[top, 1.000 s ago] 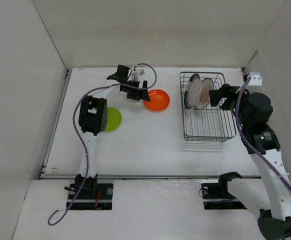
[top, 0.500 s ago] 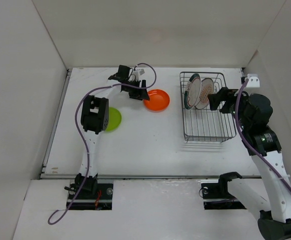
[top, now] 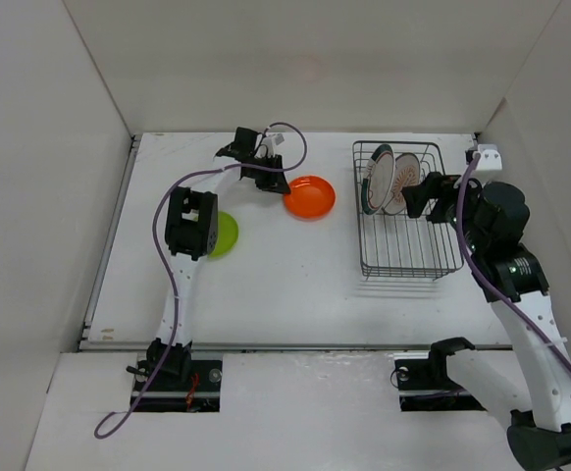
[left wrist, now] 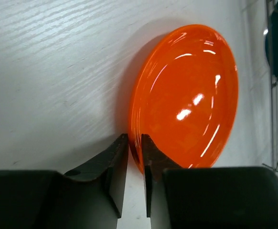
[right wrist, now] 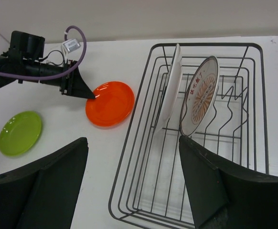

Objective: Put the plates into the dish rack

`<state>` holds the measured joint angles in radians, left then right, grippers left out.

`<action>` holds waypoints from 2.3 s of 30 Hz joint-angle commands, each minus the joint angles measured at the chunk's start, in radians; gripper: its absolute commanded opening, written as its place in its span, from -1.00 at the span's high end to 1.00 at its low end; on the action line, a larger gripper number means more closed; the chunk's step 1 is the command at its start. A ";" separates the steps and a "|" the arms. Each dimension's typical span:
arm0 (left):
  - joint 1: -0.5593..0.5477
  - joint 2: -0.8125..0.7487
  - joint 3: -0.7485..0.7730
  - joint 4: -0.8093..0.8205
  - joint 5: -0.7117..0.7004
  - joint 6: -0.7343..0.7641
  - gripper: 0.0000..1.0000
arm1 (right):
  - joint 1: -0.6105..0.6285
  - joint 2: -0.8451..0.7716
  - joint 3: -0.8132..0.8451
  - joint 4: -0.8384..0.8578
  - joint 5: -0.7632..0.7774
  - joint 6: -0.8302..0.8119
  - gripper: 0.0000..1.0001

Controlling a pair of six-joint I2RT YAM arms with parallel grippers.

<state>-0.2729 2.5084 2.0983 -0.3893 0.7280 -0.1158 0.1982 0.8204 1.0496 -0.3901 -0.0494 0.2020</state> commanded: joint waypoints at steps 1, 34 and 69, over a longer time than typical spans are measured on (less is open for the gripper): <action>-0.002 0.067 0.025 -0.049 -0.033 -0.007 0.71 | 0.012 -0.003 -0.002 0.025 -0.017 -0.003 -0.62; 0.009 -0.891 -0.526 -0.074 0.146 0.291 1.00 | 0.213 0.220 -0.135 0.554 -0.463 0.088 -0.65; -0.052 -1.033 -0.575 -0.020 0.232 0.234 1.00 | 0.233 0.453 -0.155 0.833 -0.506 0.301 1.00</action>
<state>-0.3130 1.5166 1.5375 -0.4290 0.9028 0.1543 0.4618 1.2842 0.8951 0.2493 -0.5049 0.4271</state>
